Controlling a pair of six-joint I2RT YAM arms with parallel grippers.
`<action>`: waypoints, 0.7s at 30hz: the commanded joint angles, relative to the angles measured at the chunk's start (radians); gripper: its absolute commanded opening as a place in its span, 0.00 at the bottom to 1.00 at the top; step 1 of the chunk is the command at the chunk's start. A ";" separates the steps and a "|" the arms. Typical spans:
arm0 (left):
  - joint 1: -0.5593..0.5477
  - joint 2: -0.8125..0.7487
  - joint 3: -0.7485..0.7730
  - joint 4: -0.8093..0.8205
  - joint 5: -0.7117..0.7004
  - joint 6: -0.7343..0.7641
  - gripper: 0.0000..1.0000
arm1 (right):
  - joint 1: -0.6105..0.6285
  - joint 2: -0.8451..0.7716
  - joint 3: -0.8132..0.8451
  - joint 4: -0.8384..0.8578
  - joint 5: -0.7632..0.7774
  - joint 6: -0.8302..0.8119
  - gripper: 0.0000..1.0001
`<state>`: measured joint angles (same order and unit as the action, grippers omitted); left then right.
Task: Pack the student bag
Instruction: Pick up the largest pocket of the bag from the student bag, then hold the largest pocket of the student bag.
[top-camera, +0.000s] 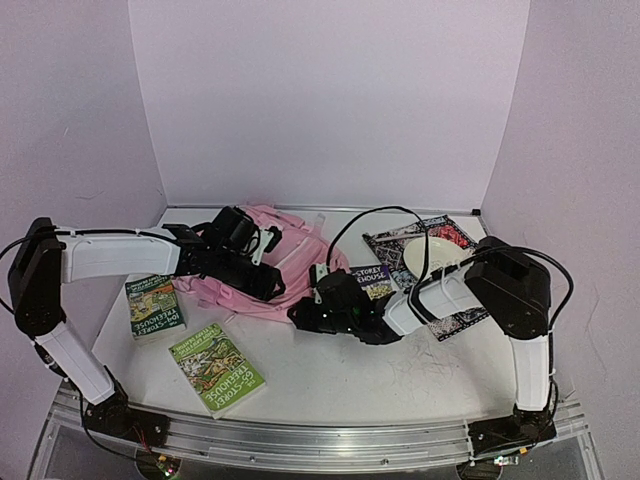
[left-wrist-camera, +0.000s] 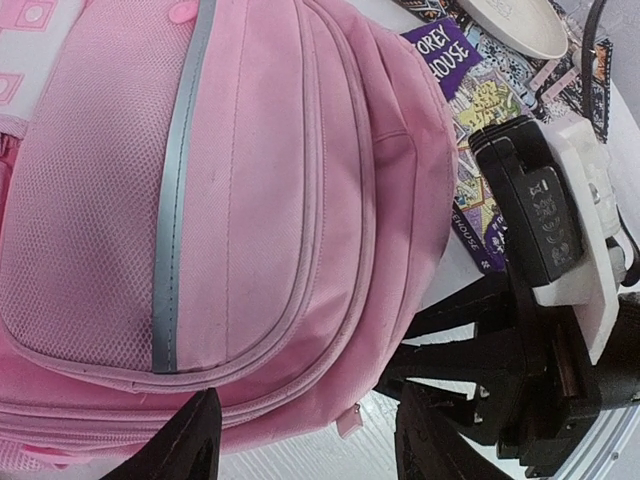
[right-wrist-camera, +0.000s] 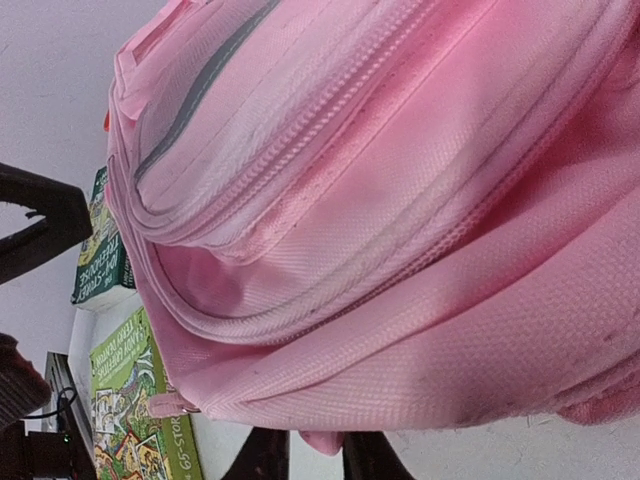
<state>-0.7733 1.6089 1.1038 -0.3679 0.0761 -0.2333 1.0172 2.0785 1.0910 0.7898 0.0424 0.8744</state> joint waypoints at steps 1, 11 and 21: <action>-0.007 -0.021 -0.008 0.002 0.012 0.031 0.61 | 0.004 -0.053 -0.023 0.002 0.029 -0.015 0.05; -0.052 -0.007 -0.020 0.014 -0.004 0.118 0.61 | 0.004 -0.188 -0.041 -0.153 -0.021 -0.148 0.00; -0.097 0.040 -0.023 0.066 -0.011 0.179 0.62 | 0.004 -0.206 -0.002 -0.210 -0.106 -0.210 0.00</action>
<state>-0.8493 1.6230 1.0767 -0.3492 0.0769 -0.1041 1.0187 1.9312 1.0508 0.5991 -0.0153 0.7147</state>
